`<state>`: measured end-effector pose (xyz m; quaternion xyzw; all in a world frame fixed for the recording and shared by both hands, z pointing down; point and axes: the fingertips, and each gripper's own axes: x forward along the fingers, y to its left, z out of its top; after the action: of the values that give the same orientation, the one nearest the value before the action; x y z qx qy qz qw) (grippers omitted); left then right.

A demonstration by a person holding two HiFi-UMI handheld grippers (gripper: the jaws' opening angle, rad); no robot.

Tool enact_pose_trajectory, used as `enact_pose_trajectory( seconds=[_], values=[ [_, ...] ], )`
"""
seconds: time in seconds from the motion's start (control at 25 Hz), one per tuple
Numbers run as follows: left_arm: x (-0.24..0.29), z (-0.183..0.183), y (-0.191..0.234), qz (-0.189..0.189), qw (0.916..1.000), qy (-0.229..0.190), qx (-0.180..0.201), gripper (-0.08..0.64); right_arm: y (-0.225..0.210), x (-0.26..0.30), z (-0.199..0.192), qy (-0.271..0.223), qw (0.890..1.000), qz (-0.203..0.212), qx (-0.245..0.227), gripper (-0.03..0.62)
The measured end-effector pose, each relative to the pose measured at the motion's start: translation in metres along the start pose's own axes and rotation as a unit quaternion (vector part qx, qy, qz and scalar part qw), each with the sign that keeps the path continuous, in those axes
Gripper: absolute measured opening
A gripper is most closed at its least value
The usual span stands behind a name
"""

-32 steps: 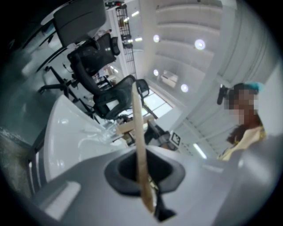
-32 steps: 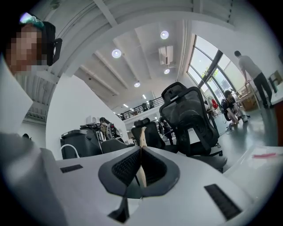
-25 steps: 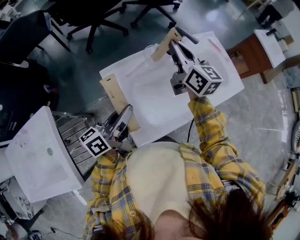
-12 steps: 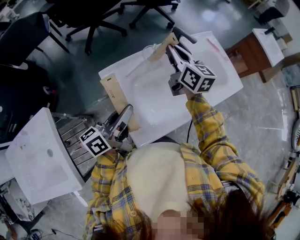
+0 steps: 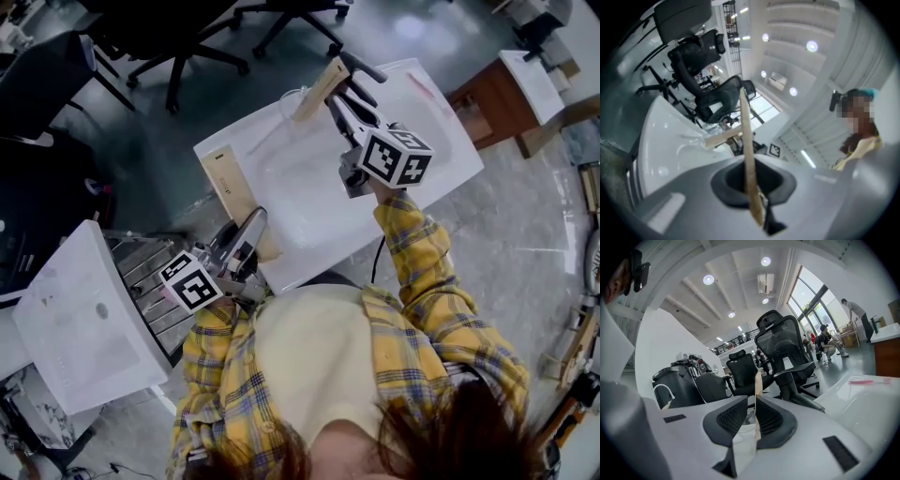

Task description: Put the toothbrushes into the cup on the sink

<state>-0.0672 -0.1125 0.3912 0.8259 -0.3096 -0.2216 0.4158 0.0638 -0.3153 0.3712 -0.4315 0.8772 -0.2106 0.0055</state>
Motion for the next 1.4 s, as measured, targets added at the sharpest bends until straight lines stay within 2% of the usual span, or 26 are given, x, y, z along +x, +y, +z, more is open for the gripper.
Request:
enact_pose_trajectory(
  seconds=[0.2,0.44,0.68,0.84,1.08,1.28,1.32,1.4],
  values=[
    [0.002,-0.002,-0.002,-0.010,0.9998,0.016,0.000,0.008,0.018,-0.019,0.000,0.003,0.999,0.022,0.023,0.018],
    [0.010,-0.009,-0.006,-0.024,0.9988,0.043,0.002,0.008,0.050,-0.043,-0.009,0.025,0.995,0.076,0.057,0.018],
    [0.017,-0.014,-0.009,-0.039,0.9970,0.067,0.007,0.008,0.095,-0.062,-0.023,0.054,0.985,0.148,0.076,0.020],
    [0.023,-0.020,-0.013,-0.048,0.9952,0.084,0.013,0.008,0.114,-0.071,-0.028,0.065,0.978,0.176,0.092,0.020],
    [0.029,-0.033,-0.022,-0.059,0.9895,0.124,0.044,0.008,0.134,-0.083,-0.034,0.079,0.966,0.211,0.126,0.018],
    [0.029,-0.042,-0.031,-0.086,0.9846,0.145,0.047,0.008,0.150,-0.091,-0.042,0.096,0.954,0.244,0.146,0.021],
    [0.029,-0.044,-0.033,-0.093,0.9834,0.148,0.047,0.008,0.154,-0.092,-0.043,0.101,0.951,0.253,0.148,0.027],
    [0.028,-0.047,-0.036,-0.109,0.9807,0.156,0.045,0.008,0.161,-0.096,-0.046,0.112,0.943,0.272,0.154,0.085]
  ],
)
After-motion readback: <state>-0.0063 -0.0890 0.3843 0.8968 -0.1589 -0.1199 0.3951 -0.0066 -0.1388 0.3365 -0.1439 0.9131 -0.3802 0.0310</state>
